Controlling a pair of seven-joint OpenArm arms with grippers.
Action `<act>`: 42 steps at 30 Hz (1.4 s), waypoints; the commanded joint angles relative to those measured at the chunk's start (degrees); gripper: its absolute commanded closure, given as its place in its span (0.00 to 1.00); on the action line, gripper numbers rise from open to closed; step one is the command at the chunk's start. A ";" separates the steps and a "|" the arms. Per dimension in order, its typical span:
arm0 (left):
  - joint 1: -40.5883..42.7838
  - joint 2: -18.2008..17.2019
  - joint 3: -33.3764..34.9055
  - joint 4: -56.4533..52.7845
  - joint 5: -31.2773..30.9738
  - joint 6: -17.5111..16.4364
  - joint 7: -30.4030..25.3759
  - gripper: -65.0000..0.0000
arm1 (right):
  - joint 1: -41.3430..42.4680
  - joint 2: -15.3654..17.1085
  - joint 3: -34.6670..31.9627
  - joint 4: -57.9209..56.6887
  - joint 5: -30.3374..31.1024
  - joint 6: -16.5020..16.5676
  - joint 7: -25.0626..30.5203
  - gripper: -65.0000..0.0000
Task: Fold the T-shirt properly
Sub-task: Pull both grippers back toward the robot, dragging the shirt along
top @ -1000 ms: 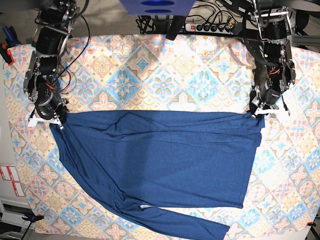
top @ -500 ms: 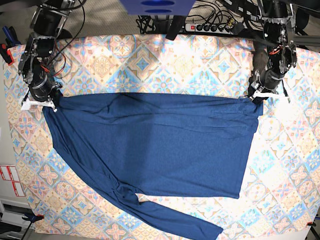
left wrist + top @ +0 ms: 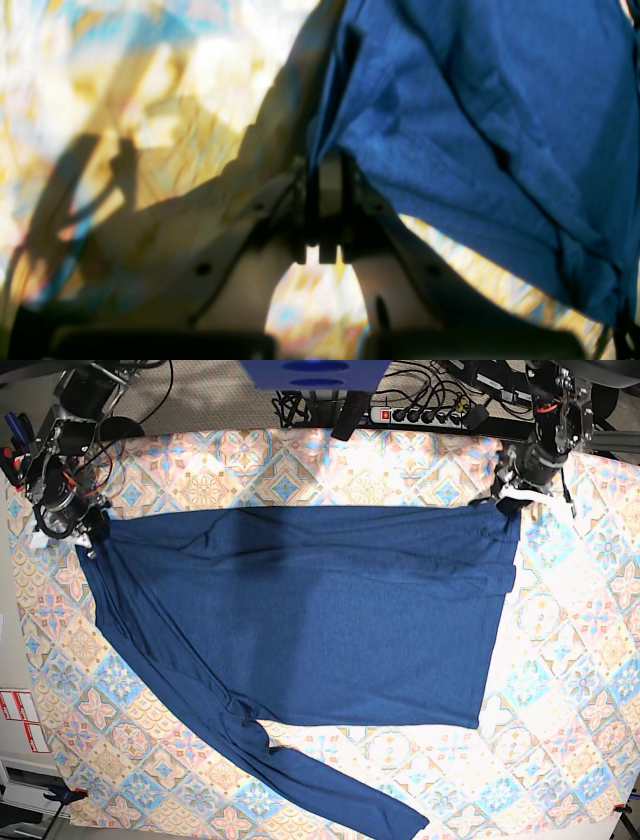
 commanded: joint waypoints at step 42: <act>9.33 -0.75 -3.13 3.10 2.44 -0.19 -0.87 0.68 | -5.13 1.18 6.75 6.88 0.32 0.25 -1.12 0.59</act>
